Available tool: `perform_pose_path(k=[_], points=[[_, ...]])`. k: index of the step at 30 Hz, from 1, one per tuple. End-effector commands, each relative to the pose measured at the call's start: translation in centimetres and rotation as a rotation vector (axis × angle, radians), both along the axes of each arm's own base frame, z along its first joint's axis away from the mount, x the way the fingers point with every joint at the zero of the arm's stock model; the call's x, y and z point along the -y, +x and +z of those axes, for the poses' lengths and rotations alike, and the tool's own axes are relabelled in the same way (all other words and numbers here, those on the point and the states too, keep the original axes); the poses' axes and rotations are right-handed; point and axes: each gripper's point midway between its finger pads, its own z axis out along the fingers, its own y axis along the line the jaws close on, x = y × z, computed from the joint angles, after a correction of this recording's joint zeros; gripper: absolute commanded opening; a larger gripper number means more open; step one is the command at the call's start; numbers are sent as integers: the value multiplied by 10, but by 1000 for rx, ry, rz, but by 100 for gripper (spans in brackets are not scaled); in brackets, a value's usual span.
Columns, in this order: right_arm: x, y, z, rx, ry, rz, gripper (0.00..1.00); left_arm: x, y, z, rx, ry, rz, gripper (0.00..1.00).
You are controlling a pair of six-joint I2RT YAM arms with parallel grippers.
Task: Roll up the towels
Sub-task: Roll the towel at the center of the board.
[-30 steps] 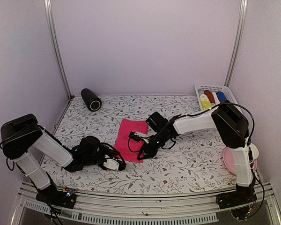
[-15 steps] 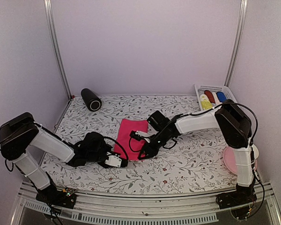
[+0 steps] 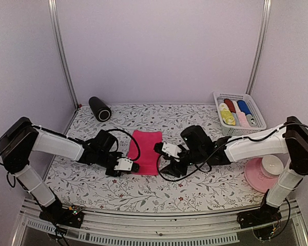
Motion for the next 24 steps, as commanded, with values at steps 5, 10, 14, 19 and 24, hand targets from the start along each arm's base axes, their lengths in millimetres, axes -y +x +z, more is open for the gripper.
perform_pose_path(k=[5,10,14,19,24], points=[[-45,-23,-6,375,-28,122,63,-13,-34,-19,-334,68,-8,0],[-58,-15,-25,457,-110,114,63,-13,-33,-18,-366,75,-10,0],[-63,-6,-39,505,-173,98,61,-12,-34,-16,-408,79,-16,0],[-64,-5,-50,530,-213,116,56,-11,-33,-17,-433,92,-16,0],[-64,-6,-57,544,-239,134,50,-11,-33,-17,-454,102,-20,0]])
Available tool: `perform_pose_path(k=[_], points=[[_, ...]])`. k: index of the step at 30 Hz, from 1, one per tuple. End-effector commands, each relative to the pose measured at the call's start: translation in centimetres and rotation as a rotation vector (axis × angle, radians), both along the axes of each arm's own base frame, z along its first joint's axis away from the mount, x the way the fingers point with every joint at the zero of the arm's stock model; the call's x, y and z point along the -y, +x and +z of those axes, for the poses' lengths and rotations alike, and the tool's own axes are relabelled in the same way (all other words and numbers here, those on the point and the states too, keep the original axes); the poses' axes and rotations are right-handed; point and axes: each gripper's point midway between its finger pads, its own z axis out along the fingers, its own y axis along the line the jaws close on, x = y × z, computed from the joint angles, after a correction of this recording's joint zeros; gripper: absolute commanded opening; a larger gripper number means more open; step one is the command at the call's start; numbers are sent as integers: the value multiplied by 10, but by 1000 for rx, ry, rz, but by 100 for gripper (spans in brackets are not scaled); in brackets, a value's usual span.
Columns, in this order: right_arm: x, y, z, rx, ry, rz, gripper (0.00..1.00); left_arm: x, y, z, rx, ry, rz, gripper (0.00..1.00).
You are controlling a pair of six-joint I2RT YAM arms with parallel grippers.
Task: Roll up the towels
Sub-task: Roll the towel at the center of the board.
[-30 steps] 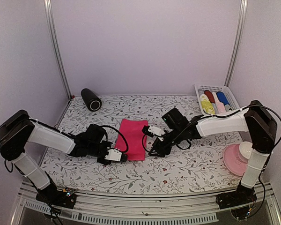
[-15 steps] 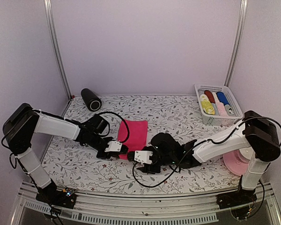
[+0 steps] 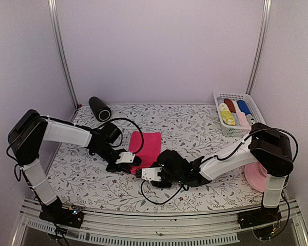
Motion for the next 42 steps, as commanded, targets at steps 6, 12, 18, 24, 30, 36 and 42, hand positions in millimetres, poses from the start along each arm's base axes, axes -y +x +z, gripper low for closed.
perform_pose_path(k=[6,12,18,24,30,36,42], points=[[-4,9,-13,65,-56,-22,45,-15,-27,-17,-160,79,-19,0],[-1,12,-23,65,-95,-38,39,-16,-28,-17,-171,90,-28,0],[-3,3,-32,-17,-129,-20,15,-16,-20,-9,-138,68,-10,4],[-4,-12,-31,-139,-115,-1,8,-12,4,17,12,-21,55,37],[-6,-22,-25,-328,-83,-8,7,-17,10,43,169,-129,94,50],[-9,-26,-15,-513,-62,-3,7,-29,0,61,341,-235,85,47],[-11,-22,-10,-716,-46,-29,7,-37,-14,65,446,-274,38,44]])
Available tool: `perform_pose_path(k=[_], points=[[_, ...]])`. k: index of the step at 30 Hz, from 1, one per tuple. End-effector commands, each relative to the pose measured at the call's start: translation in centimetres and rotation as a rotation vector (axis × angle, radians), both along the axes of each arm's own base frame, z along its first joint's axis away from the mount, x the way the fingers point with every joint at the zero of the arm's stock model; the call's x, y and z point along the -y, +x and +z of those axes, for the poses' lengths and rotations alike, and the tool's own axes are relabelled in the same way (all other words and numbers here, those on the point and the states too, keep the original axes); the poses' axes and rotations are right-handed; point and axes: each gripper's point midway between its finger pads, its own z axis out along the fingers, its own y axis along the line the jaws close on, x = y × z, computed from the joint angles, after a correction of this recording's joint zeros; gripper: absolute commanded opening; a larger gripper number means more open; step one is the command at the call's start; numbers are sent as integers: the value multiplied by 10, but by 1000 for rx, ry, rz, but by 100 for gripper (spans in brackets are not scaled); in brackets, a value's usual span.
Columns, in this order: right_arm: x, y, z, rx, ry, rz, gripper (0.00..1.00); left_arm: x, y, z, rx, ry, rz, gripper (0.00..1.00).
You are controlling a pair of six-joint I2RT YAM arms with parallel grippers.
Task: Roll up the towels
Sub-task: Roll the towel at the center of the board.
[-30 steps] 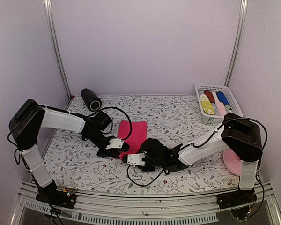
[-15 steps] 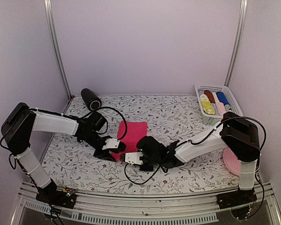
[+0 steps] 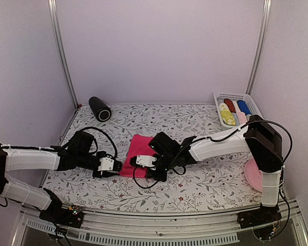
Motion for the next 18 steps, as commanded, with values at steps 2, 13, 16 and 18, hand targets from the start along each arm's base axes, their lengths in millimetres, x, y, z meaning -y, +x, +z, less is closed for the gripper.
perform_pose_path(k=[2,13,16,18], points=[[4,-15,-7,-309,-17,-17,7,1,4,12,138,-47,-31,44],[13,-3,-26,-568,-38,-109,8,17,-6,6,127,-35,-67,43],[14,0,-27,-617,-29,-129,8,23,-11,4,130,-37,-90,40],[15,4,-27,-639,-21,-140,8,25,-13,3,138,-34,-99,37]])
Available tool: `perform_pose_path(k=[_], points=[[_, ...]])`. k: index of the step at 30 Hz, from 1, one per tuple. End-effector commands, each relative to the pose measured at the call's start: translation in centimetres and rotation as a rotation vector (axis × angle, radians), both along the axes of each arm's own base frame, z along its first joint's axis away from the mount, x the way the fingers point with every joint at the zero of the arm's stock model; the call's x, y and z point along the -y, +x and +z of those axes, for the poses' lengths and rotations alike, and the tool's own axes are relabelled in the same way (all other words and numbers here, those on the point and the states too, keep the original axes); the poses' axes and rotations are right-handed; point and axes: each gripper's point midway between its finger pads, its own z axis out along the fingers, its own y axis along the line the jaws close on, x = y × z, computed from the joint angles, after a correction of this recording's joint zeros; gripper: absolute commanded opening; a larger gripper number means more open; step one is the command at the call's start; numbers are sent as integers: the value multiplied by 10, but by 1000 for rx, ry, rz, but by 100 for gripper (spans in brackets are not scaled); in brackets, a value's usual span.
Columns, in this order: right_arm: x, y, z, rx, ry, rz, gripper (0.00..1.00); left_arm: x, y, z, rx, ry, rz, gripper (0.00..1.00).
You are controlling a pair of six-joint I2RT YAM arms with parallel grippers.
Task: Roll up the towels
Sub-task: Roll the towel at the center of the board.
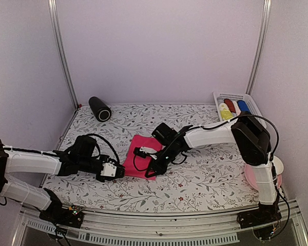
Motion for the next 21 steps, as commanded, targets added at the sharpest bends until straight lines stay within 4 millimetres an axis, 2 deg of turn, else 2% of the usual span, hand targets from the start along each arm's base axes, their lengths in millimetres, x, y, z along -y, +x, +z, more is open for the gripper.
perform_pose_path(k=[1,4,11,21], points=[[13,-3,-19,-145,-58,-45,8,12,-1,4,38,-15,-24,37],[15,4,-20,-168,-59,-65,8,18,0,3,58,-17,-19,35],[17,10,-25,-171,-75,-83,8,28,-8,-2,50,-11,-66,23],[18,9,-27,-173,-81,-78,8,32,14,-15,84,18,1,22]])
